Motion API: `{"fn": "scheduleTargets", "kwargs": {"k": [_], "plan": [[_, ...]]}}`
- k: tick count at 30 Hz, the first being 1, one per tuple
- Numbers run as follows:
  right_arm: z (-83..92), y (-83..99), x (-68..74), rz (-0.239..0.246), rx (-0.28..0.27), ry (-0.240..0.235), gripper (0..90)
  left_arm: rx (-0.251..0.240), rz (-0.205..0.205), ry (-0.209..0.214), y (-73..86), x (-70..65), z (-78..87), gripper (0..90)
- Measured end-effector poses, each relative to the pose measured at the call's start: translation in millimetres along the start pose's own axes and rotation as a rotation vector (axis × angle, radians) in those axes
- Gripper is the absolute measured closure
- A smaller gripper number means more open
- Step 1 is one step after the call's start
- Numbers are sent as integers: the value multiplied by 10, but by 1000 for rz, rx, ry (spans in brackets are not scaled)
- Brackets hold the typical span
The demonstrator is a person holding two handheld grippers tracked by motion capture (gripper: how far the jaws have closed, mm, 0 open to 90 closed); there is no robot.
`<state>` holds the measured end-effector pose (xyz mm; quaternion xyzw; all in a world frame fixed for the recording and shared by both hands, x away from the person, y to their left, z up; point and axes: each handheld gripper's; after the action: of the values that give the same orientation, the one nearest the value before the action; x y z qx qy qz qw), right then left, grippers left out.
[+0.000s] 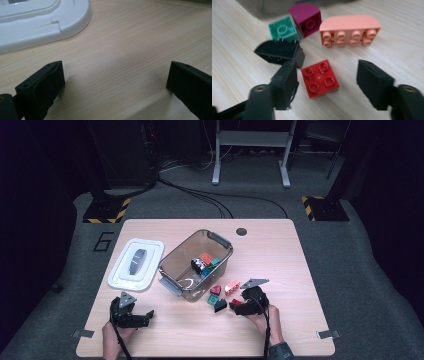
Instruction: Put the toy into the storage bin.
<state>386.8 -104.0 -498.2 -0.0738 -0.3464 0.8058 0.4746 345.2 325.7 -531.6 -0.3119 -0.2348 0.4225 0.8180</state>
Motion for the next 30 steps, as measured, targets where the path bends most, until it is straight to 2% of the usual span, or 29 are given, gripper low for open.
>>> {"fn": "scheduleTargets", "kwargs": {"k": [2, 3, 8, 11, 13, 20, 25, 26, 27, 28, 29, 30], "plan": [[-25, 28, 5, 2, 8, 1, 324, 1, 0, -1, 0, 0, 0, 12], [-42, 39, 0, 19, 13, -3, 347, 0, 1, -1, 0, -1, 0, 12], [-79, 76, 15, 31, 14, 33, 518, 0, 0, 0, 0, 0, 0, 12], [-87, 90, 25, 48, 7, 52, 576, -1, -1, -2, 0, 1, -1, 12], [-81, 97, 28, 57, 5, 50, 584, 0, 1, -1, 0, -1, 0, 12], [-11, 74, 28, 44, -22, 62, 586, 0, 0, 0, 0, 0, 0, 12], [67, 5, 31, 16, -46, 62, 586, 0, 0, -1, 0, -1, 0, 12], [82, -13, 18, 25, -57, 58, 586, 0, 0, -1, 0, -1, 0, 12], [104, -27, 24, 6, -62, 59, 586, 0, 0, -1, 0, -1, 0, 12], [122, -44, 4, 23, -64, 52, 586, 0, 0, -1, 0, -1, 0, 12], [138, -58, 17, 3, -71, 56, 586, 0, 0, -1, 0, -1, 0, 12], [153, -74, -1, 24, -78, 55, 586, 0, 0, -1, 0, -1, 0, 12]]}}
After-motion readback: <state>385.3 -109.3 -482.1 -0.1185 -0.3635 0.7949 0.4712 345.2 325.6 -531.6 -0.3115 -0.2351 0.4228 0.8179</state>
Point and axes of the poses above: each handheld gripper's, and its own axes: z roughly backward along the jaws, y roughly out of its underside, x roughly to its left, and after that the axes turned 10 degrees about -z, right-handed
